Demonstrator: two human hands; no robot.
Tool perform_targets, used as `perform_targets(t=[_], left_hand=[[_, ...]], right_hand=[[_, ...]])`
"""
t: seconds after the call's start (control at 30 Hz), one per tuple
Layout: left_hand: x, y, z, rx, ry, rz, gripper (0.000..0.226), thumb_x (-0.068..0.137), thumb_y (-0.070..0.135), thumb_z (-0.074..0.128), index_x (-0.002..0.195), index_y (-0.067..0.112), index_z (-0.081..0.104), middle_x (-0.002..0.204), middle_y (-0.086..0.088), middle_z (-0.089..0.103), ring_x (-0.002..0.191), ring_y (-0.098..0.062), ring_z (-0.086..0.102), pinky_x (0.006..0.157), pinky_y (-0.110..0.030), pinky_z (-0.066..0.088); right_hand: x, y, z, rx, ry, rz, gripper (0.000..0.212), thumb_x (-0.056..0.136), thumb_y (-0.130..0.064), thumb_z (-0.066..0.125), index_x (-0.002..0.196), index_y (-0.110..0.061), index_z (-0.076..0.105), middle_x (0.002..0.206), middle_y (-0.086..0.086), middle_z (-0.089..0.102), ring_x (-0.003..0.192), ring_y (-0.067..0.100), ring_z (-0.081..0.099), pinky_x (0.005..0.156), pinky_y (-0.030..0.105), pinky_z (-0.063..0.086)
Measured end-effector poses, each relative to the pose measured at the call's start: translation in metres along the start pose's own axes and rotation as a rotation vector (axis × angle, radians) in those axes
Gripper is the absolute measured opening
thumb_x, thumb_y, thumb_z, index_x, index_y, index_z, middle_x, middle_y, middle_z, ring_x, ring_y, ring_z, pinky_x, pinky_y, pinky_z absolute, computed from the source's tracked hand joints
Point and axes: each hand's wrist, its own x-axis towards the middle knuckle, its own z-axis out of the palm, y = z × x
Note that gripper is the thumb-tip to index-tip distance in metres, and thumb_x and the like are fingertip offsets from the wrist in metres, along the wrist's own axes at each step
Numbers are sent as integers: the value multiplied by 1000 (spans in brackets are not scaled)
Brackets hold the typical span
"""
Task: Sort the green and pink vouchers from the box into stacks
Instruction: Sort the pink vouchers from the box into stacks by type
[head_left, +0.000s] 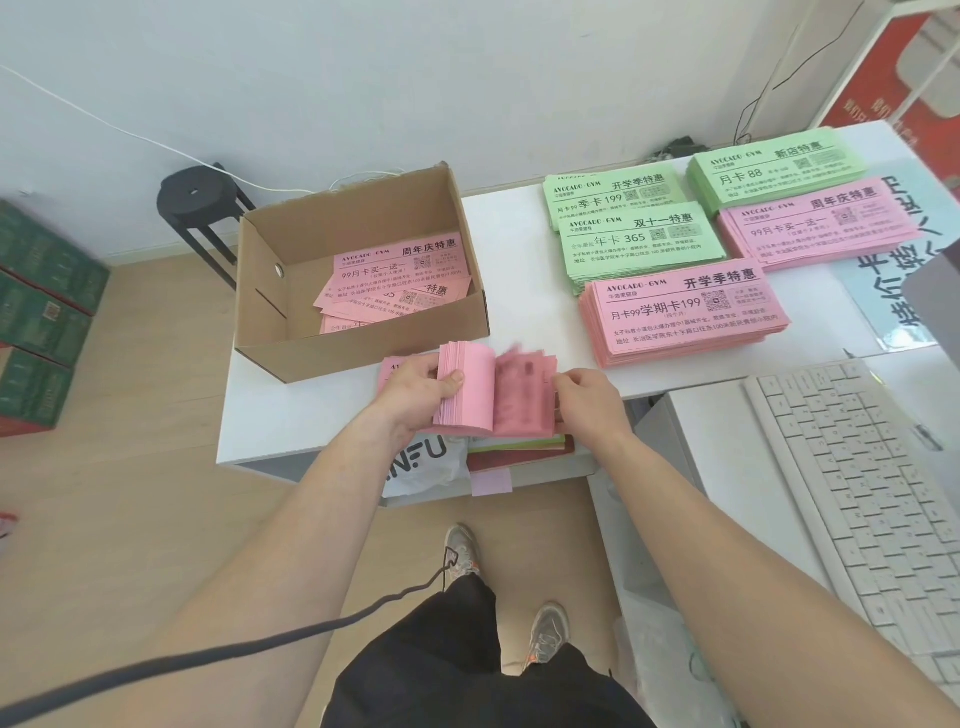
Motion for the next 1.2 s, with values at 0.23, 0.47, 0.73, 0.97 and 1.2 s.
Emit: perform_targets(t=[0.23, 0.47, 0.73, 0.97, 1.2], left_hand=[[-1, 2, 3, -73, 39, -8, 17, 97, 8, 64, 104, 22, 71, 108, -8, 75, 104, -30, 71, 92, -55, 57], [-4, 6, 3, -149, 69, -22, 20, 94, 6, 68, 112, 14, 71, 104, -10, 76, 96, -29, 73, 88, -54, 58], [-6, 9, 2, -129, 57, -18, 19, 97, 2, 63, 109, 15, 70, 103, -10, 76, 95, -27, 72, 92, -53, 57], [-4, 10, 2, -109, 52, -31, 23, 98, 2, 60, 116, 13, 69, 101, -6, 76, 95, -24, 73, 92, -52, 57], [-6, 11, 4, -124, 46, -26, 23, 99, 0, 57, 112, 14, 69, 100, -5, 76, 94, -22, 72, 89, -48, 58]], right_hand=[[4, -1, 0, 27, -16, 20, 38, 98, -27, 43, 96, 4, 66, 90, 5, 76, 77, 23, 76, 75, 48, 63], [3, -2, -1, 26, -21, 20, 42, 98, -28, 42, 99, 8, 64, 90, 9, 76, 75, 26, 76, 75, 49, 63], [7, 0, -1, 15, -1, 11, 49, 89, -34, 43, 99, 11, 60, 93, 22, 73, 84, 40, 73, 78, 58, 60], [8, 1, -2, 21, -30, 16, 50, 87, -36, 42, 99, 9, 61, 91, 16, 75, 83, 36, 75, 78, 58, 60], [8, -1, -4, 16, -45, 19, 46, 93, -34, 42, 100, 6, 64, 90, 10, 76, 82, 29, 76, 79, 54, 61]])
